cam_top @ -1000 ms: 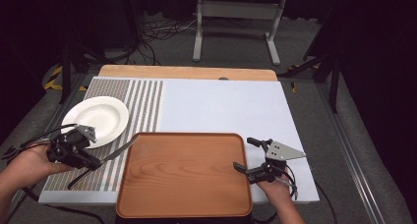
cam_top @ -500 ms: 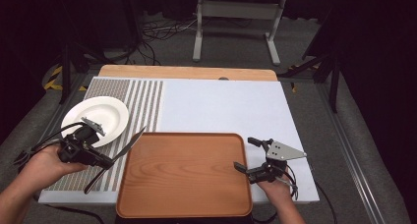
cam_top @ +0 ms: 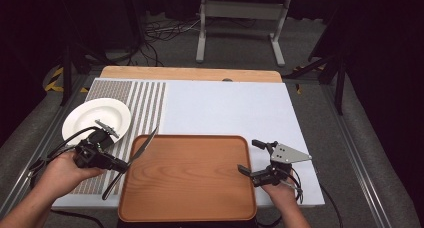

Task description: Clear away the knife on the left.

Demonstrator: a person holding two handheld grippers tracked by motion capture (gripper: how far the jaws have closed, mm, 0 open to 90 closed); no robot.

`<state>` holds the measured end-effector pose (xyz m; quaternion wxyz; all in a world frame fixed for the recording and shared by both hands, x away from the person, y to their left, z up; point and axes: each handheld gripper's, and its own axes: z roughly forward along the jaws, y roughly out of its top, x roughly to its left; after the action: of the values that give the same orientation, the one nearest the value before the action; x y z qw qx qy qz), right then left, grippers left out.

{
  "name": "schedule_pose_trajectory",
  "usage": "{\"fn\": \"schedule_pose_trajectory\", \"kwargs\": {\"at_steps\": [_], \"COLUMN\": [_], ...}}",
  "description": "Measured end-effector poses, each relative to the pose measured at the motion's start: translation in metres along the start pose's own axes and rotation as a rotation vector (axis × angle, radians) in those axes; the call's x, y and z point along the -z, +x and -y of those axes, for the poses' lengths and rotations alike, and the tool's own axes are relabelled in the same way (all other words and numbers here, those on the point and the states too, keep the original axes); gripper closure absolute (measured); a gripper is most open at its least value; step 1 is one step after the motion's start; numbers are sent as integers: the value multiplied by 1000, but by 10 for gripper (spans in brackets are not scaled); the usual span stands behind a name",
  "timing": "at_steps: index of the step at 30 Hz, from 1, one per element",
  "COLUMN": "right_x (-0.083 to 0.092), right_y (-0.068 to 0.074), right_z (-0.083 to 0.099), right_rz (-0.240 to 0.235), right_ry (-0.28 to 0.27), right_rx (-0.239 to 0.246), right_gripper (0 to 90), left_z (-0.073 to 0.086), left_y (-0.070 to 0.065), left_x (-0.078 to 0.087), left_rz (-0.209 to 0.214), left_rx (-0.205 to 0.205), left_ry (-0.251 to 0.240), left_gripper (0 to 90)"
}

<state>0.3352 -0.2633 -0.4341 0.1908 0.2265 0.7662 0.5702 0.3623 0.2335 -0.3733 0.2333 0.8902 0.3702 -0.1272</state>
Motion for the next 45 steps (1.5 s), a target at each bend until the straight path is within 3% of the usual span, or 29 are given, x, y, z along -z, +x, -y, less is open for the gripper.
{"fn": "schedule_pose_trajectory", "kwargs": {"at_steps": [4, 29, 45], "right_x": [-1, -1, 0], "right_y": [0, -1, 0], "right_z": [0, 1, 0], "right_rz": [-1, -1, -6], "right_ry": [3, 5, 2], "right_rx": [0, -1, -1], "right_gripper": [32, 32, 32], "left_z": [-4, -20, -20], "left_y": [-7, -17, -15], "left_x": [-9, -47, -67], "left_rz": [24, 26, 44], "left_rx": [4, 23, 38], "left_ry": [-4, -1, 53], "left_gripper": [803, 803, 802]}}
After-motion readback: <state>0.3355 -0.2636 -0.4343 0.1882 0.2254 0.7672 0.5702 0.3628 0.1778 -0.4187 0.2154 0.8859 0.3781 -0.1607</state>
